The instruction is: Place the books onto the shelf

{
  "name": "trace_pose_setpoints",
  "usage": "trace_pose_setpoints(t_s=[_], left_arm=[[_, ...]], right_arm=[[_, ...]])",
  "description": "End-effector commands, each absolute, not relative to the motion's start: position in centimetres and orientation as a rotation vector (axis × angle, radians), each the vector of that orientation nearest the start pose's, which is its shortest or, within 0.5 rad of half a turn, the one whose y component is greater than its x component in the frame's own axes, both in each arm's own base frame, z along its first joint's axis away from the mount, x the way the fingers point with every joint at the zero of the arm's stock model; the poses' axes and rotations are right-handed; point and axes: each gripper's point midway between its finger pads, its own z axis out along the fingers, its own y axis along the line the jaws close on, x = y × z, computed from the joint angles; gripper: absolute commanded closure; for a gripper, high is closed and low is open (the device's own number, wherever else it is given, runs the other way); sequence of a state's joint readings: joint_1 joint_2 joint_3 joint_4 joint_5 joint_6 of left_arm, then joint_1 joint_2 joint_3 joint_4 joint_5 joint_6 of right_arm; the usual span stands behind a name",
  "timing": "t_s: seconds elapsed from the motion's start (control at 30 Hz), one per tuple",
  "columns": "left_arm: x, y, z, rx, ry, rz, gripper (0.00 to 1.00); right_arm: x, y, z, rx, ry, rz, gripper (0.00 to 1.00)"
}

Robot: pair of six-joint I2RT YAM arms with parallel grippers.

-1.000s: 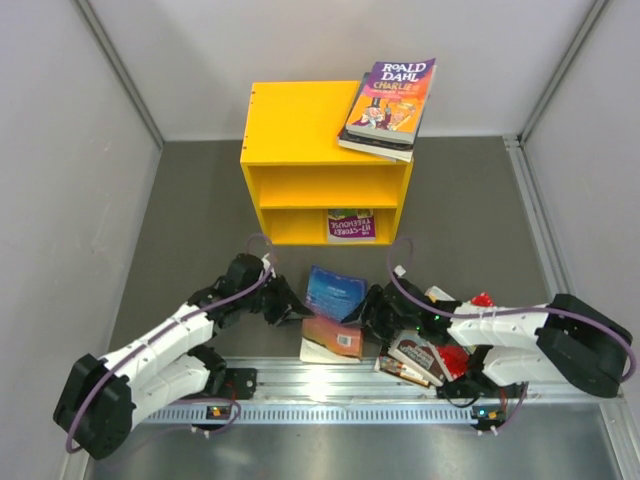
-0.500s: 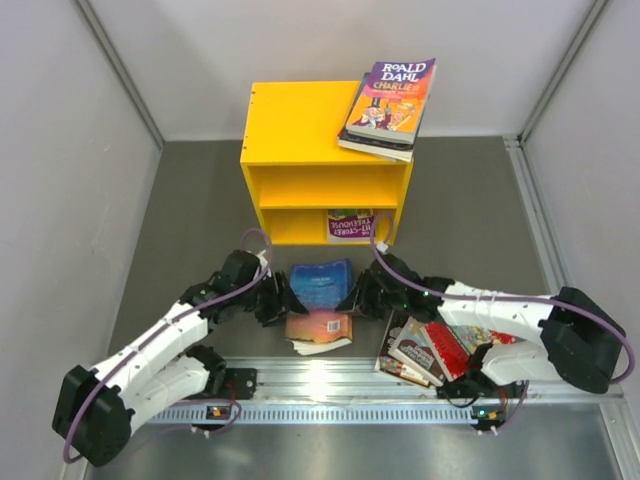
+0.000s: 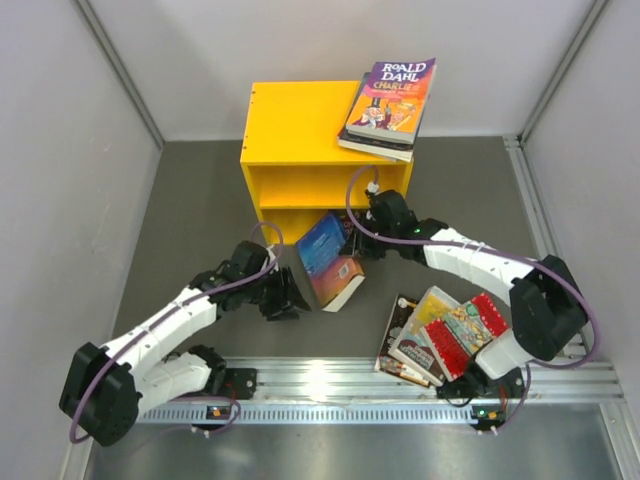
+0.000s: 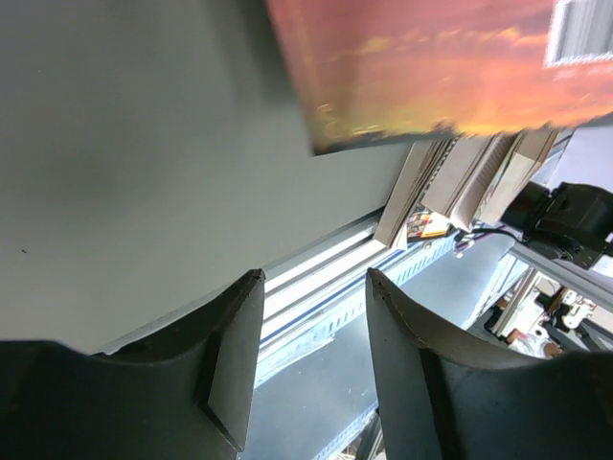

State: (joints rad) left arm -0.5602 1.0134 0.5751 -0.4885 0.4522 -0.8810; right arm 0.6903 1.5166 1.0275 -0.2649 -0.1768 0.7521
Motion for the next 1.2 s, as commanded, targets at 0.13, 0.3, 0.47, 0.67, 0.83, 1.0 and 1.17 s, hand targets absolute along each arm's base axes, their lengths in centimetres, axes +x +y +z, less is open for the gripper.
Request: trace_pose_setpoints(t_s=[0.13, 0.3, 0.47, 0.67, 0.83, 1.0, 1.17], left_arm=[[16.0, -22.5, 10.1, -0.134, 2.769, -1.052, 0.51], [17.0, -23.1, 10.0, -0.091, 2.790, -1.025, 0.52], [18.0, -23.4, 9.2, -0.074, 2.826, -0.973, 0.54], [18.5, -23.8, 8.3, -0.069, 2.856, -0.944, 0.55], [18.9, -24.4, 8.1, -0.053, 2.869, -0.927, 0.56], [19.0, -24.4, 7.8, -0.038, 2.887, -0.889, 0.57], [19.3, -24.2, 7.9, -0.028, 2.891, -0.850, 0.57]], right_arm=[[34.5, 27.8, 19.5, 0.124, 2.160, 0.969, 1.00], [34.9, 25.0, 19.5, 0.368, 2.002, 0.978, 1.00], [33.4, 24.1, 19.8, 0.486, 1.846, 1.110, 1.00], [32.8, 23.0, 22.0, 0.419, 1.730, 1.134, 1.00], [33.8, 22.0, 23.8, 0.400, 1.646, 1.162, 1.00], [35.4, 21.4, 27.0, 0.332, 1.546, 1.232, 1.00], [37.4, 18.3, 26.8, 0.458, 1.472, 1.269, 1.00]])
